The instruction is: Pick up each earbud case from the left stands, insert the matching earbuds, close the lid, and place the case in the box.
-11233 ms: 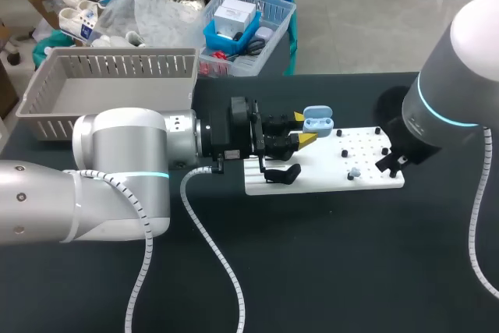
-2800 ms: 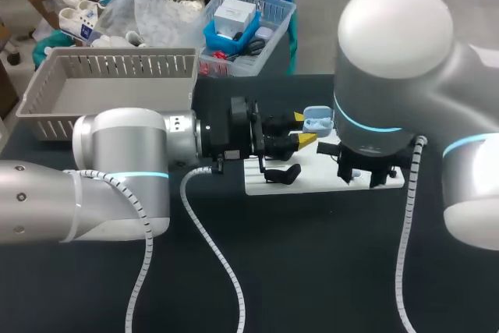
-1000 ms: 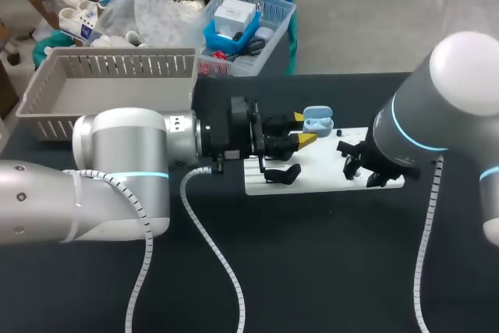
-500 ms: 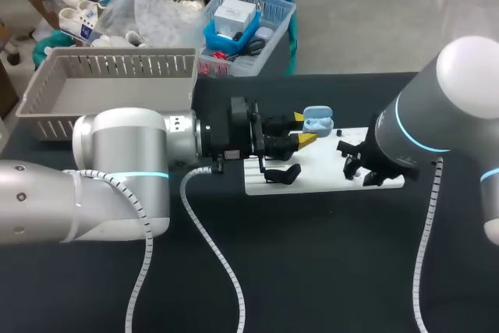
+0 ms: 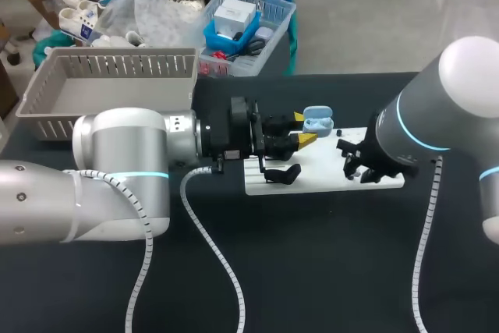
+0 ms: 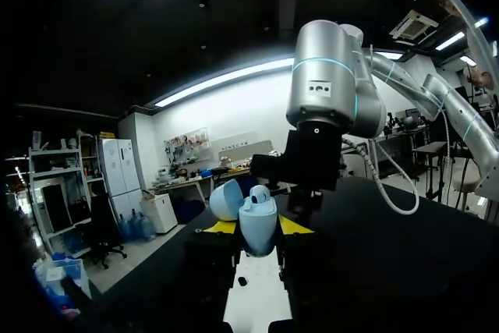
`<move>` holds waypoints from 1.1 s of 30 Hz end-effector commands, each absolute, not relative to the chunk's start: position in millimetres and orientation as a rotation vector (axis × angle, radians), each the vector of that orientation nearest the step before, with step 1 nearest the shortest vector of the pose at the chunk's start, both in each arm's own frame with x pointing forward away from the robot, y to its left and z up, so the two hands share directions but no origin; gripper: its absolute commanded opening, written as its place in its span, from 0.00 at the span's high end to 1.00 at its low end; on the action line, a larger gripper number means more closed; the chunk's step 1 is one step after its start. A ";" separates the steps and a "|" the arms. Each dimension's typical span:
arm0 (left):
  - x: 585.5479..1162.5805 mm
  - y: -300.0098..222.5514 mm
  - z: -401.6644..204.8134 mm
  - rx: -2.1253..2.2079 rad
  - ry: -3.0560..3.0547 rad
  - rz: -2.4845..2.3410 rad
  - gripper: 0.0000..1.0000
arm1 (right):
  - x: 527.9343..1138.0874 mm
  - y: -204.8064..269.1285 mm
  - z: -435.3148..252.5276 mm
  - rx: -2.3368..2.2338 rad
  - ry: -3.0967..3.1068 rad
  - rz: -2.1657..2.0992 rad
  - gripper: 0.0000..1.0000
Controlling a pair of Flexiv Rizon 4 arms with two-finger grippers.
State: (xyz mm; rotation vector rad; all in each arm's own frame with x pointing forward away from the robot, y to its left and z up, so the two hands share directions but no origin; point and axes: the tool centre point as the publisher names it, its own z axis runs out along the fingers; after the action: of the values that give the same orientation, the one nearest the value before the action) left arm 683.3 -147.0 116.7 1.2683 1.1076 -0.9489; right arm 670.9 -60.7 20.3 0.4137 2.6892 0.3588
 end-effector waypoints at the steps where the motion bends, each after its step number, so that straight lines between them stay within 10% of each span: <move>1: 682.8 -147.5 116.3 1.265 1.108 -0.945 1.00 | 673.5 -59.4 17.2 0.410 2.685 0.365 0.74; 20: 682.8 -147.5 116.3 1.265 1.108 -0.945 1.00 | 677.5 -58.1 13.7 0.411 2.693 0.372 1.00; 33: 682.8 -147.5 116.3 1.265 1.108 -0.945 1.00 | 665.8 -59.1 27.0 0.416 2.692 0.344 1.00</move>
State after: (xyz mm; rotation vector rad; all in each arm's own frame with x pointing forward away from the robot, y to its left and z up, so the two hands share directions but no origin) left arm 683.3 -147.0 116.7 1.2683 1.1076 -0.9489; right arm 673.9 -57.8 21.0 0.4124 2.7024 0.3540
